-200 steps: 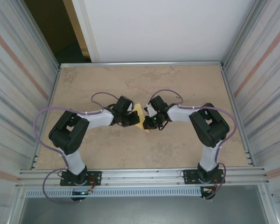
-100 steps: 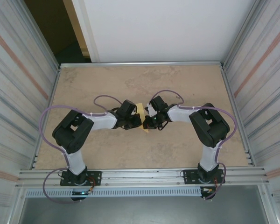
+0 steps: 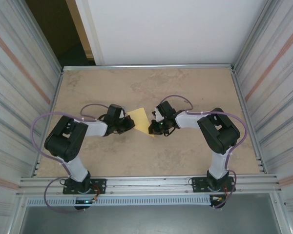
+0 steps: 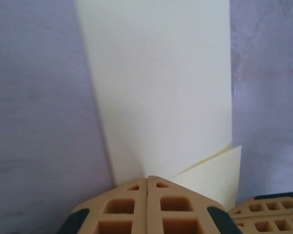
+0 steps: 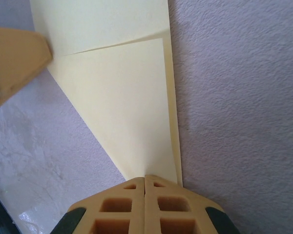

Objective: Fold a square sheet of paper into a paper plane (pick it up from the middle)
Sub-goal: Third fold the triangle at the center of the table.

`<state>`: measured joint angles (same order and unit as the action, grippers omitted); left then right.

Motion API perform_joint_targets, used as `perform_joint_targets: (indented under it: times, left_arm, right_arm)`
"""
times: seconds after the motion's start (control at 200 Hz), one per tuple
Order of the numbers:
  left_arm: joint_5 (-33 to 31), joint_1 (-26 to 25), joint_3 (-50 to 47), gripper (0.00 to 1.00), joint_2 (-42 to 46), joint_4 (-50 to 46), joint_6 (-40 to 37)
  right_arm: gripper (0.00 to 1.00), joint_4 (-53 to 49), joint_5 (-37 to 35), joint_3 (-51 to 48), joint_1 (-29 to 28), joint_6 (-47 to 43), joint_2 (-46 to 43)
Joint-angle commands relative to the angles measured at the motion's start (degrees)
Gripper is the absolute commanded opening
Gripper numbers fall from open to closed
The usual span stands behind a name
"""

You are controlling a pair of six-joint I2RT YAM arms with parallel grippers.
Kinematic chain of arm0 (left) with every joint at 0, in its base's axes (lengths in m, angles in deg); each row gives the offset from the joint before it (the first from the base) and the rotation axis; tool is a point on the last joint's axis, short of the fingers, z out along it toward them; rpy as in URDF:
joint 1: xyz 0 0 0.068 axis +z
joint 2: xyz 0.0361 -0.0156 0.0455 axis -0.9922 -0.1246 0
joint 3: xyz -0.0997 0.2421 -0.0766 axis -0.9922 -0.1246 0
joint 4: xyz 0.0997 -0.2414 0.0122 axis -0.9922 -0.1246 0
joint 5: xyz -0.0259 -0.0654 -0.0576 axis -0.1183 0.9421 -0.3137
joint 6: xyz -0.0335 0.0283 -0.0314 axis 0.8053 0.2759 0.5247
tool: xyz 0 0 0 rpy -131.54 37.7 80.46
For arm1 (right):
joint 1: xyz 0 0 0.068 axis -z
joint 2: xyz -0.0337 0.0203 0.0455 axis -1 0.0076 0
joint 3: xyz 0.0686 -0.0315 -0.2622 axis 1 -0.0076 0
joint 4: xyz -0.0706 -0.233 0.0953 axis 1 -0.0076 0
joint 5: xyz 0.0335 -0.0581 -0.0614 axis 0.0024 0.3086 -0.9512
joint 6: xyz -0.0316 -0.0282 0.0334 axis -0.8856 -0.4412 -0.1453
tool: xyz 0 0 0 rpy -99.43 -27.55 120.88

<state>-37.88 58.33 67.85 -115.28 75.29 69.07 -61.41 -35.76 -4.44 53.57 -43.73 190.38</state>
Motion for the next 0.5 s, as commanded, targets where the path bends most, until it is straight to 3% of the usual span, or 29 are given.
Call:
perform_joint_targets:
  times: [0.0, 0.316, 0.491]
  left_arm:
    - [-7.4, 4.3, -3.0, 0.05, 0.6, -3.7, -3.2]
    - [-3.5, 5.3, 2.0, 0.1, 7.9, -9.2, -2.8]
    - [-0.1, 4.2, 1.4, 0.2, 11.6, -10.0, 0.7]
  right_arm:
    - [0.01, -12.8, -9.8, -4.7, 1.0, 1.3, 5.0]
    - [0.1, -7.8, -2.1, 2.2, 0.6, 1.1, -2.1]
    - [0.3, -4.7, -3.2, 4.2, 0.1, 0.8, -7.7]
